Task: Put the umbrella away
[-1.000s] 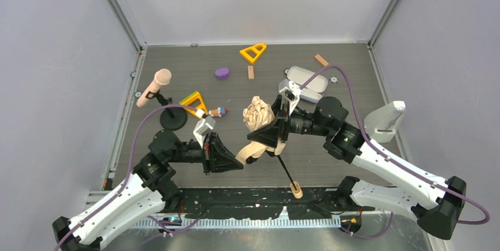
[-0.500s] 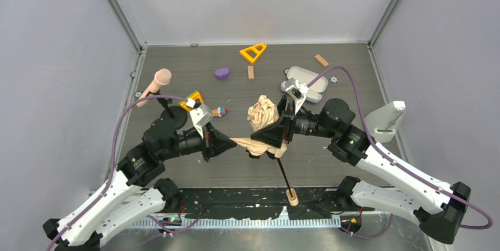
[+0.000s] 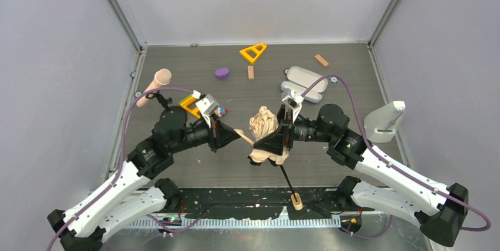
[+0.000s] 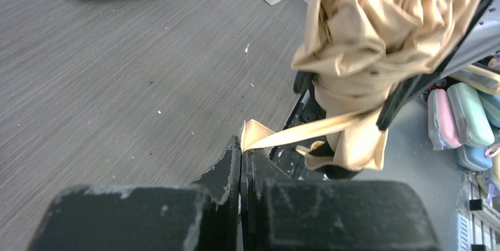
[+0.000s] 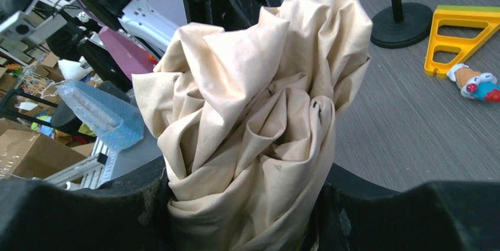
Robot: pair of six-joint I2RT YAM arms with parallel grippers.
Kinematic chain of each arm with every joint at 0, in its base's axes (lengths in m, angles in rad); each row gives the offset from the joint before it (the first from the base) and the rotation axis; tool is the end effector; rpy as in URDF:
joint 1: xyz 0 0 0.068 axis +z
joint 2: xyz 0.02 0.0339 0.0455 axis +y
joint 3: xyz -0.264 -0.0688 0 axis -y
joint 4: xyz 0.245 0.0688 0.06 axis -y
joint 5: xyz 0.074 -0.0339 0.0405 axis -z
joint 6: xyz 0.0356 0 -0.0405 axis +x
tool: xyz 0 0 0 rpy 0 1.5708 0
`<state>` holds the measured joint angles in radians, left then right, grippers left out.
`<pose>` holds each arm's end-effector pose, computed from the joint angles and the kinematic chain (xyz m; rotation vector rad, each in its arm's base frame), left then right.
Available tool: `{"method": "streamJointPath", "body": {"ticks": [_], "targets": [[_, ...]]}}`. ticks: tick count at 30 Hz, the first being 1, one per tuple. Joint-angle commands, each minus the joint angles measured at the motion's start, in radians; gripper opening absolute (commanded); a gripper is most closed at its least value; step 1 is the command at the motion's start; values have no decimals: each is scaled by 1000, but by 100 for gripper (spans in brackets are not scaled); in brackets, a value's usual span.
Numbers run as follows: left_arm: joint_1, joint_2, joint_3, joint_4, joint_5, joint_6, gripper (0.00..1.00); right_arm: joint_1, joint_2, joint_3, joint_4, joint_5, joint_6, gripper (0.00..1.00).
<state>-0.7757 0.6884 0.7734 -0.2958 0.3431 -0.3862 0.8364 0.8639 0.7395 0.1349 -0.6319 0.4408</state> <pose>0.1060 -0.1208 0.3393 0.6284 1.8112 -1.1176 0.1196 0.1639 0.3445 -0.8752 1.5398 1.4545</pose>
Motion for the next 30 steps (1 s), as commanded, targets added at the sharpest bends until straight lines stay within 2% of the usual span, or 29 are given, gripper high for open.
{"method": "streamJointPath", "body": {"ticks": [1,9,14,17,18,22,24,25,30], "targets": [[63,23,-12,110,-58,-47,0,7,-24,-24,38,-89,-69,6],[182,64,-63,167,64,-101,0,9,34,-77,10,-54,-169,6],[222,32,-160,331,217,-136,0,10,43,-112,-53,178,-235,6],[224,32,-167,324,330,-113,0,9,52,-127,-42,208,-225,6],[224,34,-172,317,367,-108,6,9,63,-126,-32,200,-212,6],[223,4,-217,325,482,-110,74,8,94,-121,12,136,-191,6],[227,-31,-230,324,508,-105,97,8,110,-109,16,100,-192,6],[228,-49,-231,323,518,-100,99,8,120,-100,17,70,-193,6],[235,-98,-221,374,532,-136,100,7,166,-53,-6,-36,-214,6]]}}
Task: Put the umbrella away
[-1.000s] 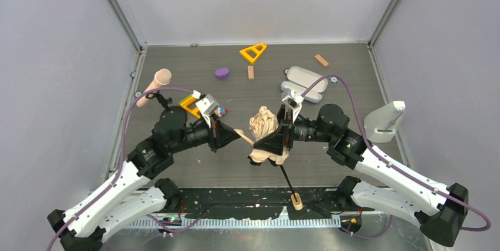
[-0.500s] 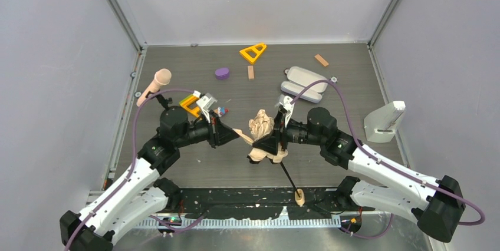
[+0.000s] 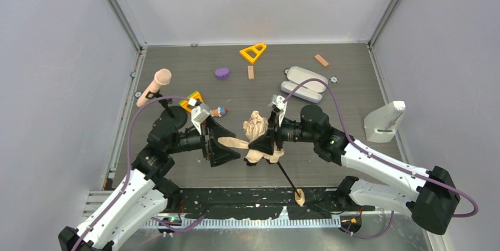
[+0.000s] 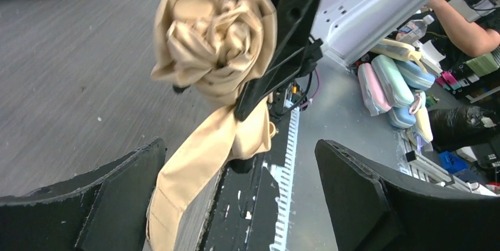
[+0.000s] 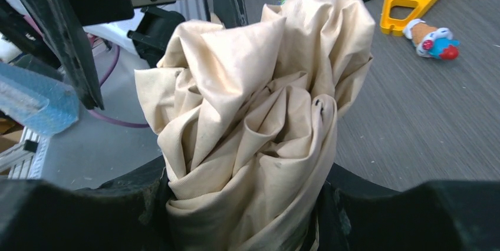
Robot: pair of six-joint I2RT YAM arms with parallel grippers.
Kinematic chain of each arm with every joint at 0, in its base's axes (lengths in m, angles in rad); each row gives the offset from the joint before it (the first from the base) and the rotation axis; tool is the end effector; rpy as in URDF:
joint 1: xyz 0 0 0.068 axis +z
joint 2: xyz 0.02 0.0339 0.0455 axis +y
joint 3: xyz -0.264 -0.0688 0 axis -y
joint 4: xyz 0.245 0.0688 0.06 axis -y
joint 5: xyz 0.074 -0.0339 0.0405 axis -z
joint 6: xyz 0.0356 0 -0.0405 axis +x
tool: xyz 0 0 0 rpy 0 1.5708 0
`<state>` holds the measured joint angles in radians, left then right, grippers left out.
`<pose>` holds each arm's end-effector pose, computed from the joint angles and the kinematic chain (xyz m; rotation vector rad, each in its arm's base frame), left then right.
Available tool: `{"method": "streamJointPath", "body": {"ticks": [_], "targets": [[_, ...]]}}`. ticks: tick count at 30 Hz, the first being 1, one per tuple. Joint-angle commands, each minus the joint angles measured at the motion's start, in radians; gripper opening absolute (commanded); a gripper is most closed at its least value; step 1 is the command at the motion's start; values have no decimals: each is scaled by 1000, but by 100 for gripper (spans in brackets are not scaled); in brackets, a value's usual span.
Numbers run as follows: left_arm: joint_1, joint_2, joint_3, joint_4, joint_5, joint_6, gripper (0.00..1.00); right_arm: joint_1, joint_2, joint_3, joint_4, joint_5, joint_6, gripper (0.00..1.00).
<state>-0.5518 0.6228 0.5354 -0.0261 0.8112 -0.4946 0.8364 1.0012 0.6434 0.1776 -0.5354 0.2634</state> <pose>0.1165 -0.1021 0.2947 0.7197 1.7283 -1.4298 0.1414 0.1837 0.2875 -0.9317 1.6600 1.2430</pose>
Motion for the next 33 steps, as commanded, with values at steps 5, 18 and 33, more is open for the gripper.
{"method": "streamJointPath", "body": {"ticks": [5,18,33], "targets": [[11,29,28,167,-22,-124,100,10,62,87,-86,-192,-53,6],[5,191,-22,489,-16,-299,100,37,140,149,-161,-244,-97,6],[-115,287,-58,483,66,-283,59,38,186,220,-262,-201,-154,6]]}}
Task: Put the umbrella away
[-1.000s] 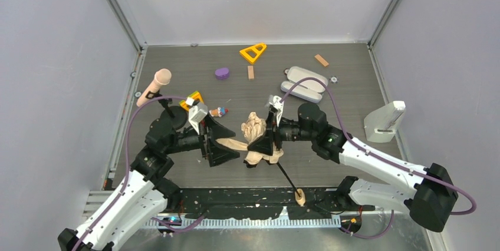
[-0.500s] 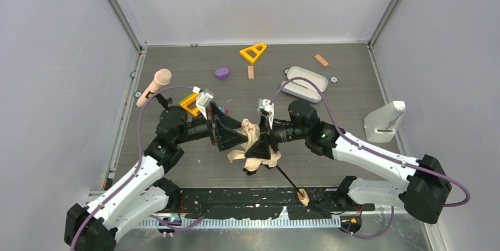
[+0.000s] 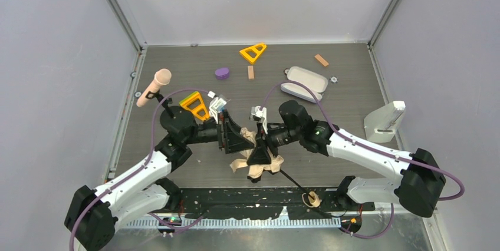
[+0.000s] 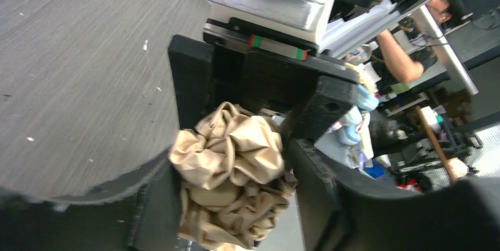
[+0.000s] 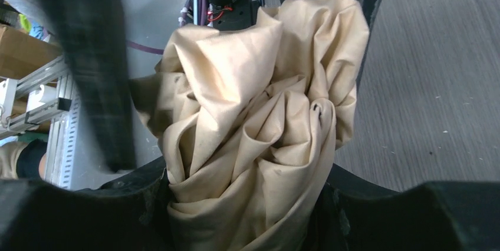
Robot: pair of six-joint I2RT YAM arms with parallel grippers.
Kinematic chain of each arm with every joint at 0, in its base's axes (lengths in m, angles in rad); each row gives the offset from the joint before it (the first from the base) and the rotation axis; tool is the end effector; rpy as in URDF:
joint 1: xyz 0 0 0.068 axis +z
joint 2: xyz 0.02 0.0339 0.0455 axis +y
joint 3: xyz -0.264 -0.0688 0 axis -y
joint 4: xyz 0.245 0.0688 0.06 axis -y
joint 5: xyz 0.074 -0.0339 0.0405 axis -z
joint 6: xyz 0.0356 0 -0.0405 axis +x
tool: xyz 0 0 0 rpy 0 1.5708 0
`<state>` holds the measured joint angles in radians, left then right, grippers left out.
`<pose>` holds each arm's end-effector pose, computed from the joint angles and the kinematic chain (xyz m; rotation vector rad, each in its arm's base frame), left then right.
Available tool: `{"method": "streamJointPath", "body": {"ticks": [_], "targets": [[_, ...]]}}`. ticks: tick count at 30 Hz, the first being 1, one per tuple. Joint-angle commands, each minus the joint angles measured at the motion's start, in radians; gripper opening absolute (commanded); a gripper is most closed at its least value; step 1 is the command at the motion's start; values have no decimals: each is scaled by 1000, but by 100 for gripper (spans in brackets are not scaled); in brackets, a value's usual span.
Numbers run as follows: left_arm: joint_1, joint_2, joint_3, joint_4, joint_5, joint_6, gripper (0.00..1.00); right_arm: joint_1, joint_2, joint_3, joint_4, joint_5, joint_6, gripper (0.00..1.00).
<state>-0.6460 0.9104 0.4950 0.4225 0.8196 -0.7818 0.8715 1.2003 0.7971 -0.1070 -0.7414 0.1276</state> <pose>0.1478 -0.1440 0.2787 0.6298 1.7553 -1.6877 0.1495 0.2151 0.2697 -1.2513 1.8448 1.3519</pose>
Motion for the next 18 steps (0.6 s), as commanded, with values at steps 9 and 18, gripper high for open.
{"method": "streamJointPath", "body": {"ticks": [9,18], "targets": [[-35,-21,-47,-86,9,48,100,2,-25,62,28,29,-18,6],[-39,-13,-94,49,-42,-42,86,4,-21,64,32,10,-24,6]]}}
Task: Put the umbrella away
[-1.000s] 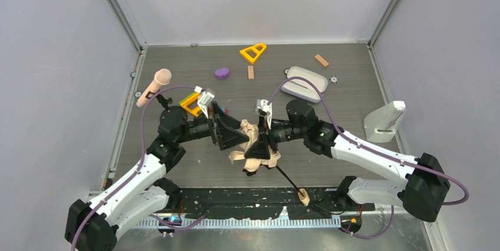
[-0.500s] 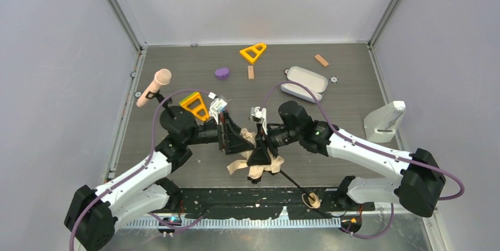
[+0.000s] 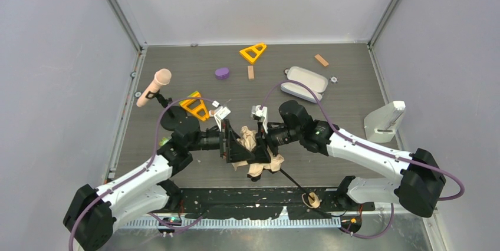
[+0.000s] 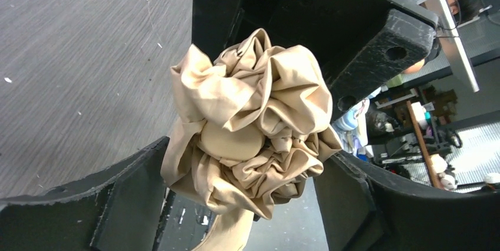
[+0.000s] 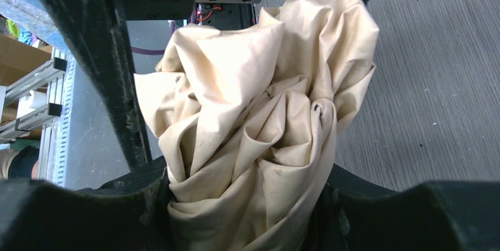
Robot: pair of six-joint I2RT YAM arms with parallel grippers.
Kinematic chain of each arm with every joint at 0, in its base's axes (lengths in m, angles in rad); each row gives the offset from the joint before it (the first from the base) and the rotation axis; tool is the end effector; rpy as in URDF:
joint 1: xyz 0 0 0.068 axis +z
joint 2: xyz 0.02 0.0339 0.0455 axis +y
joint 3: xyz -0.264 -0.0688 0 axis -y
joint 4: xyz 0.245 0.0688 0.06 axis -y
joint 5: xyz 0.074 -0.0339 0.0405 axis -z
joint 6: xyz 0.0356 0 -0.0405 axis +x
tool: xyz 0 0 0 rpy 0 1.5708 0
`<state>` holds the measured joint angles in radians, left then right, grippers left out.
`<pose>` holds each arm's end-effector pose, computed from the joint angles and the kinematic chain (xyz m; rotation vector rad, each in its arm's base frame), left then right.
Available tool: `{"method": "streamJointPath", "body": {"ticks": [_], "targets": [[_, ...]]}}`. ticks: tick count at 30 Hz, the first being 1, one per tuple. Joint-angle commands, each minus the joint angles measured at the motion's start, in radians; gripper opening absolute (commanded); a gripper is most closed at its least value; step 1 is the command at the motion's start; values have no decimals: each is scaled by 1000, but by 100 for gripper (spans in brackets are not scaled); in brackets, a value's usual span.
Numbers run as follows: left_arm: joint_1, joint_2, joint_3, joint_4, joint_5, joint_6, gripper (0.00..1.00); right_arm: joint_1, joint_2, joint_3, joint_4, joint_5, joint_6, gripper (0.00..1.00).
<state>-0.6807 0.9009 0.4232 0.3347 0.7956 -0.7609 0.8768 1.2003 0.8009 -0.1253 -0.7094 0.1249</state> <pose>0.1388 -0.1451 0.2470 0.6108 1.9132 -1.6748 0.1490 0.2154 0.2690 -1.2409 1.8681 1.3198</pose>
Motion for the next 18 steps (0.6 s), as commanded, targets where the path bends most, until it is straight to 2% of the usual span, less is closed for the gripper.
{"method": "streamJointPath", "body": {"ticks": [1,2,3,6,9,13,18], "targets": [[-5,-1,-35,189,-18,-88,93,-2,-19,59,49,-28,-23,6],[-6,1,-46,239,-21,-114,98,-2,-19,57,50,-30,-23,6],[-4,2,-59,290,-26,-140,99,-2,-20,55,50,-32,-23,6],[-3,-3,-80,357,-63,-180,100,-2,-25,48,51,-33,-23,6],[-3,-24,-83,346,-100,-169,96,-2,-32,43,54,-35,-23,6],[5,-54,-94,320,-142,-157,81,-3,-40,39,52,-38,-24,6],[7,-49,-89,279,-136,-151,55,-2,-42,37,49,-37,-26,6]]}}
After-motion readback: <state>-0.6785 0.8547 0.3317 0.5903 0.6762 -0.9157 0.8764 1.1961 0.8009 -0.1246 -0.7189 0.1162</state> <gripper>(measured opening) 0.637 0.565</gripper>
